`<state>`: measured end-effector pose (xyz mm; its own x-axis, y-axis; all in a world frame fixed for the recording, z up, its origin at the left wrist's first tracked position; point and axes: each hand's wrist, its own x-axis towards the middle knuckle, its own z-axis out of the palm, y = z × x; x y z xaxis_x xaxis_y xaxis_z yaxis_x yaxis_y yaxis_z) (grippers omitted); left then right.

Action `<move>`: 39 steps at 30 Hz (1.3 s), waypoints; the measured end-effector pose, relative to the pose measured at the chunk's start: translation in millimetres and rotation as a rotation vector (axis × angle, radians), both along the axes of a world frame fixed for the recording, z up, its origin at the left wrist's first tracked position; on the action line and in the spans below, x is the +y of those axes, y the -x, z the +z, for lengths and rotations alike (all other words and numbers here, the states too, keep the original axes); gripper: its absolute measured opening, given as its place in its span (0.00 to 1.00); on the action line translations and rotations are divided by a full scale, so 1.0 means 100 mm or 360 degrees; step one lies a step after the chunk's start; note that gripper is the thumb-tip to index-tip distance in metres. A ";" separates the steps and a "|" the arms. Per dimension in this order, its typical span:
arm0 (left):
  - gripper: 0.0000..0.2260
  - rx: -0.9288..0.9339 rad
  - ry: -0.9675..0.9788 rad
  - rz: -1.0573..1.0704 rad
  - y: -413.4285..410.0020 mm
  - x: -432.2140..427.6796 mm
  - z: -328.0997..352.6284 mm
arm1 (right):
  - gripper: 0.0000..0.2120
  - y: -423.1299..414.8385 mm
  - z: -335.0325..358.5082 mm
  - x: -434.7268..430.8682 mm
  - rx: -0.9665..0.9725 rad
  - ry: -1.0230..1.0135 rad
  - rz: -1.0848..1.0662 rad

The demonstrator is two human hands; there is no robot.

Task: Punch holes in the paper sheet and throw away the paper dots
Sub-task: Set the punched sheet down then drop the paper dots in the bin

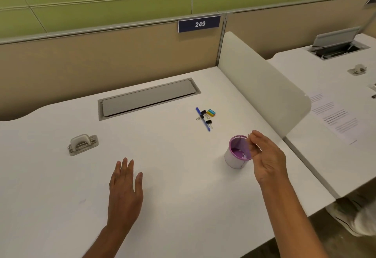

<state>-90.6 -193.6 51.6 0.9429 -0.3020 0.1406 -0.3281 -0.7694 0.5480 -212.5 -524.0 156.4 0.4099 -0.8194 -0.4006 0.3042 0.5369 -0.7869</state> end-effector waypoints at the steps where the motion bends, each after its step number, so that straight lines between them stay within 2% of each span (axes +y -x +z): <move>1: 0.25 -0.0003 -0.0009 0.0010 0.00 -0.02 -0.01 | 0.09 -0.02 -0.04 -0.06 0.0167 0.0147 0.0037; 5: 0.25 -0.0015 -0.0055 0.0032 0.01 -0.08 -0.05 | 0.08 -0.06 -0.19 -0.20 0.0829 0.0867 0.0248; 8: 0.25 0.0000 -0.0080 0.0059 0.01 -0.10 -0.09 | 0.08 -0.10 -0.29 -0.24 0.1145 0.1323 0.0419; 15: 0.24 -0.0050 -0.0115 0.0043 0.02 -0.18 -0.20 | 0.09 -0.11 -0.45 -0.29 0.1308 0.1594 0.0530; 19: 0.26 -0.0078 -0.0142 0.0032 0.01 -0.19 -0.31 | 0.11 -0.09 -0.47 -0.32 0.1293 0.1673 0.0503; 25: 0.27 -0.0084 -0.0153 0.0008 0.03 -0.22 -0.38 | 0.08 -0.08 -0.56 -0.38 0.1228 0.1802 0.0534; 29: 0.27 -0.0106 -0.0136 0.0008 0.03 -0.22 -0.40 | 0.08 -0.08 -0.56 -0.34 0.1080 0.1596 0.0392; 31: 0.27 -0.0120 -0.0125 0.0007 0.04 -0.23 -0.40 | 0.08 -0.11 -0.52 -0.32 0.0860 0.1253 0.0230; 35: 0.27 -0.0120 -0.0071 0.0050 0.07 -0.18 -0.37 | 0.08 -0.15 -0.37 -0.22 0.0096 0.0308 0.0188; 39: 0.26 -0.0112 0.0011 0.0143 0.09 -0.04 -0.30 | 0.08 -0.22 -0.28 0.06 -0.0145 -0.0001 0.0349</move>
